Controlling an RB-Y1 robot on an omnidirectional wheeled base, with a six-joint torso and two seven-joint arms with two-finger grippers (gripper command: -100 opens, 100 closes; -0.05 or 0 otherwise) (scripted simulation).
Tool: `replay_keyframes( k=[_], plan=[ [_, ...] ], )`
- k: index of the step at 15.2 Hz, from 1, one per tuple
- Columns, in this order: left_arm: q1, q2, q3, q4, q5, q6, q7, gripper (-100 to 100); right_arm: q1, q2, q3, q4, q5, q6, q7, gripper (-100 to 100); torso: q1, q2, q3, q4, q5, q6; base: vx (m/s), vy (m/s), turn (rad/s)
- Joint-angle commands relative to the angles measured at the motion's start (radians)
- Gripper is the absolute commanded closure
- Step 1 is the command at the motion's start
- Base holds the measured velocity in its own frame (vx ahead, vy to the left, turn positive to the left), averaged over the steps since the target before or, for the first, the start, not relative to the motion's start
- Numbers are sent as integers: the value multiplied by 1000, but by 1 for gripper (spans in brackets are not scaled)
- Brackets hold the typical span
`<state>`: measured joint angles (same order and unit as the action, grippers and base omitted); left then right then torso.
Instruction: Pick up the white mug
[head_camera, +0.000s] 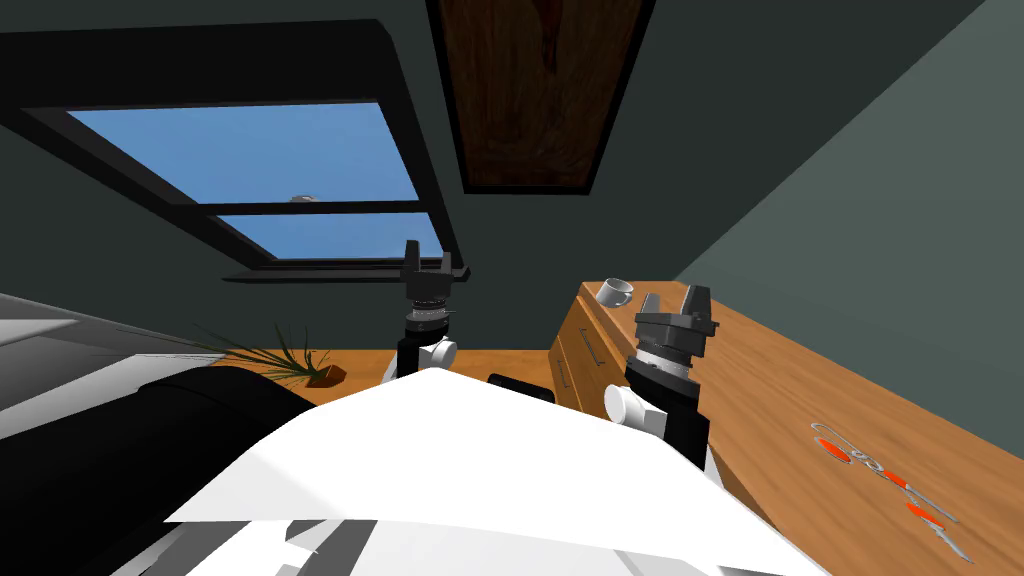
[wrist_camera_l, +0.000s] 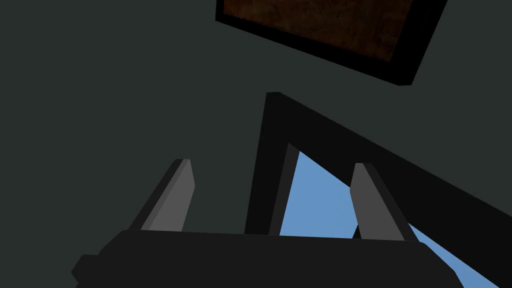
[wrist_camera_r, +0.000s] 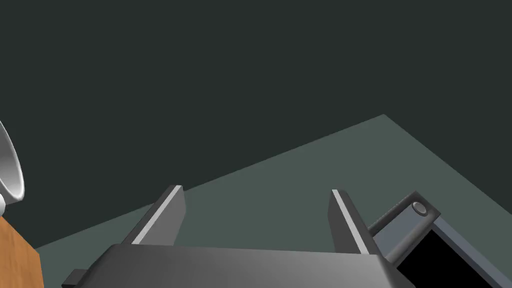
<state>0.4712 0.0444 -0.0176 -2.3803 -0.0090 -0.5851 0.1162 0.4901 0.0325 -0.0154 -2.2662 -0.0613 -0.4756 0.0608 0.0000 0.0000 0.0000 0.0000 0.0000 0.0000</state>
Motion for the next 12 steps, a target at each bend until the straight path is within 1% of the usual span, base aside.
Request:
replay_keyframes(
  k=[1,2,3,4,5,6,7,8,9,10,11,12],
  plan=[
    [0,0,0,0,0,0,0,0,-6,-44,-4,8,15,-6,6,-100,0,0,0,0,0,0,-4,7,30],
    [0,0,0,0,0,0,0,0,-6,-44,-4,8,15,-6,6,-100,0,0,0,0,0,0,-6,9,32],
    [0,0,0,0,0,0,0,0,-13,-80,-8,17,30,-12,11,-100,0,0,0,0,0,0,-8,12,46],
    [0,0,0,0,0,0,0,0,-13,-80,-8,17,30,-12,11,-100,0,0,0,0,0,0,-9,11,41],
    [0,0,0,0,0,0,0,0,-21,-116,-13,29,49,-19,19,-100,0,1,0,0,0,0,-10,14,44],
    [0,0,0,0,0,0,0,0,-21,-120,-13,29,49,-19,19,-100,0,1,0,0,0,0,-10,13,40],
    [0,0,0,0,0,0,0,0,-32,-154,-20,43,73,-29,28,-100,0,1,0,0,0,0,-14,15,74],
    [0,0,0,0,0,0,0,0,-32,-165,-20,43,73,-29,28,-100,1,1,0,0,0,0,-15,15,59],
    [0,0,0,0,0,0,0,0,-43,-193,-27,60,101,-41,39,-100,1,1,0,0,0,0,-16,17,77],
    [0,0,0,0,0,0,0,0,-43,-213,-27,60,101,-41,39,-100,1,1,1,0,0,0,-17,14,63],
    [0,0,0,0,0,0,0,0,-57,-237,-35,80,132,-54,51,-100,1,1,1,0,0,0,-18,17,68],
    [0,0,0,0,0,0,0,0,-57,-260,-35,80,132,-54,51,-100,1,1,1,0,0,0,-17,16,68]
  ],
)
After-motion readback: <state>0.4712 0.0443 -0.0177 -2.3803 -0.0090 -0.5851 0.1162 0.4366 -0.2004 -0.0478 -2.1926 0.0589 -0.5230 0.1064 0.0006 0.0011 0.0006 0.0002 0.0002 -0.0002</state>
